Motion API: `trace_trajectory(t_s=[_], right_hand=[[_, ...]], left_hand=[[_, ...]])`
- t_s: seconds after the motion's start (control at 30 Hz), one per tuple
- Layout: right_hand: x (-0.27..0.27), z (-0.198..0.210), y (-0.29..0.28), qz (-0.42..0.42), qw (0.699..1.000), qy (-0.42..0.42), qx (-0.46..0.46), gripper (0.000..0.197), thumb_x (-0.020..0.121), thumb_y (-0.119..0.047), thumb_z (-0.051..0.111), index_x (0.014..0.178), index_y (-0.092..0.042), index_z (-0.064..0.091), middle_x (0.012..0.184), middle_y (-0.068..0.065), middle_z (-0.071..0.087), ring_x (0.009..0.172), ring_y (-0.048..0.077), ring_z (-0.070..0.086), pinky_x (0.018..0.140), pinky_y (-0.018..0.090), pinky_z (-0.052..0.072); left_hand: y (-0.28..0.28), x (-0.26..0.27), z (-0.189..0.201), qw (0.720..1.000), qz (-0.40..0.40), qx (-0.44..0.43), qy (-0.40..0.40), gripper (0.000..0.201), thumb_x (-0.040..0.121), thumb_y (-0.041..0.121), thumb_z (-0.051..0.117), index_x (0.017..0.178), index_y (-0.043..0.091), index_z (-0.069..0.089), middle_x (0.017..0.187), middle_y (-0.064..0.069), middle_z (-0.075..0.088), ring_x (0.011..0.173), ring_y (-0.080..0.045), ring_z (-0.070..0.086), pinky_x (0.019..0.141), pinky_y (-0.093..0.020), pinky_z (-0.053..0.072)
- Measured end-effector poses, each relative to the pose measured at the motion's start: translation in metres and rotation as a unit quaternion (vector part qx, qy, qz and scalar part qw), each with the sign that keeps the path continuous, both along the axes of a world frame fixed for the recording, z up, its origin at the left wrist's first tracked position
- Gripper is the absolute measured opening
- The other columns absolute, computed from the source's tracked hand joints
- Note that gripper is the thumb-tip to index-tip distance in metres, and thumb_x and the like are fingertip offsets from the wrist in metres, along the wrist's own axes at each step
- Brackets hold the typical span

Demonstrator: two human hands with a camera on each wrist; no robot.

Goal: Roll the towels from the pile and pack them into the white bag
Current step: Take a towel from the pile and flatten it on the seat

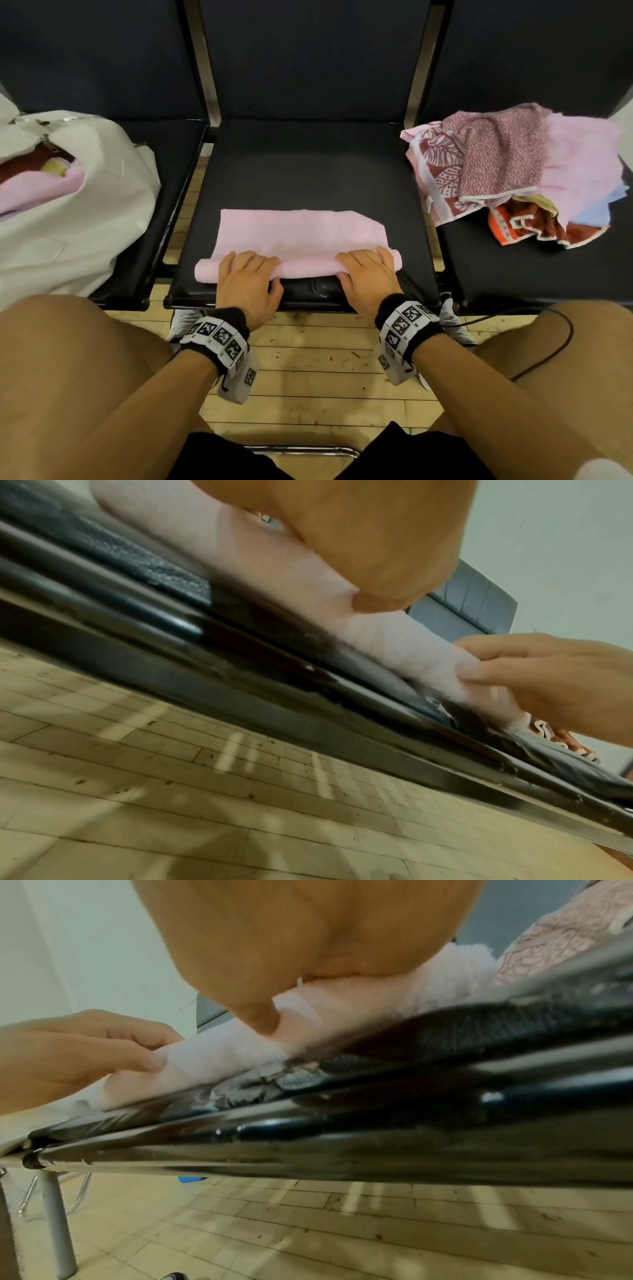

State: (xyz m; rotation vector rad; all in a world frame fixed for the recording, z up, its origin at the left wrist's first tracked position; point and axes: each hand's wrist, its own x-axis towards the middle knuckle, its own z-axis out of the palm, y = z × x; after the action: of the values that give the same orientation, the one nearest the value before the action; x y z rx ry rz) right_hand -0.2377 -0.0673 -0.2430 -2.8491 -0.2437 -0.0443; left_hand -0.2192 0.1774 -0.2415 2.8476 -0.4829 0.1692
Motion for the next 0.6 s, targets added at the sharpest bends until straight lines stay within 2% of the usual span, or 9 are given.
trace_trajectory(t_s=[0.07,0.17,0.23,0.3,0.37,0.47,0.53,0.6], right_hand=[[0.002,0.007,-0.002,0.016,0.999,0.03,-0.005,0.031,0.098,-0.031,0.042,0.123,-0.02,0.058,0.105,-0.001,0.065,0.1,0.024,0.055,0.107,0.039,0.029],[0.0,0.019,-0.001,0.02,0.998,0.056,-0.019,0.029,0.096,-0.032,0.035,0.109,-0.021,0.059,0.087,-0.003,0.06,0.079,0.021,0.052,0.088,0.04,0.044],[-0.003,0.021,0.0,0.004,0.998,0.059,-0.015,0.029,0.096,-0.032,0.037,0.111,-0.02,0.059,0.093,-0.003,0.059,0.076,0.021,0.053,0.077,0.035,0.046],[-0.004,0.02,0.0,-0.018,0.999,0.039,0.01,0.034,0.095,-0.031,0.044,0.125,-0.02,0.056,0.11,-0.002,0.06,0.085,0.024,0.058,0.07,0.031,0.04],[-0.004,0.017,-0.001,-0.012,0.999,-0.01,0.037,0.034,0.088,-0.021,0.057,0.121,-0.016,0.06,0.112,0.0,0.062,0.093,0.025,0.06,0.075,0.032,0.043],[-0.005,0.007,-0.004,0.028,0.996,-0.084,0.014,0.026,0.072,-0.005,0.071,0.096,-0.013,0.071,0.101,0.003,0.066,0.091,0.028,0.061,0.084,0.041,0.051],[-0.009,0.006,-0.002,0.036,0.996,-0.085,0.0,0.023,0.07,-0.006,0.073,0.092,-0.014,0.072,0.098,0.001,0.066,0.089,0.027,0.06,0.083,0.041,0.051],[-0.013,0.007,-0.001,0.035,0.997,-0.071,0.015,0.021,0.077,-0.015,0.07,0.098,-0.014,0.07,0.099,0.001,0.066,0.092,0.026,0.059,0.087,0.041,0.05]], left_hand=[[-0.002,0.002,0.005,1.0,0.0,0.014,0.015,0.037,0.086,0.037,0.042,0.11,0.021,0.065,0.093,0.003,0.069,0.094,-0.024,0.056,0.099,-0.047,0.037],[-0.004,0.002,0.01,0.998,-0.006,0.023,0.054,0.049,0.086,0.041,0.028,0.114,0.019,0.062,0.089,0.001,0.07,0.08,-0.024,0.06,0.086,-0.041,0.039],[-0.004,0.003,0.011,0.998,-0.001,0.013,0.067,0.05,0.087,0.04,0.029,0.118,0.017,0.062,0.096,-0.001,0.069,0.078,-0.025,0.062,0.082,-0.039,0.042],[-0.004,0.005,0.011,0.998,0.011,0.013,0.055,0.04,0.091,0.039,0.041,0.118,0.018,0.062,0.105,-0.001,0.066,0.086,-0.025,0.061,0.086,-0.041,0.043],[-0.004,0.006,0.008,1.0,0.018,0.017,0.016,0.024,0.091,0.035,0.056,0.109,0.021,0.064,0.107,0.001,0.062,0.096,-0.023,0.057,0.092,-0.044,0.041],[-0.006,0.005,0.005,0.999,0.012,0.021,-0.028,0.01,0.093,0.029,0.058,0.094,0.022,0.064,0.098,0.002,0.062,0.092,-0.023,0.053,0.089,-0.042,0.038],[-0.007,0.005,0.004,0.999,0.004,0.027,-0.028,0.017,0.097,0.032,0.051,0.092,0.024,0.065,0.093,0.004,0.064,0.088,-0.023,0.053,0.087,-0.041,0.037],[-0.007,0.006,0.004,0.999,0.001,0.028,-0.016,0.024,0.098,0.039,0.046,0.094,0.026,0.066,0.096,0.007,0.065,0.091,-0.02,0.055,0.091,-0.041,0.037]])
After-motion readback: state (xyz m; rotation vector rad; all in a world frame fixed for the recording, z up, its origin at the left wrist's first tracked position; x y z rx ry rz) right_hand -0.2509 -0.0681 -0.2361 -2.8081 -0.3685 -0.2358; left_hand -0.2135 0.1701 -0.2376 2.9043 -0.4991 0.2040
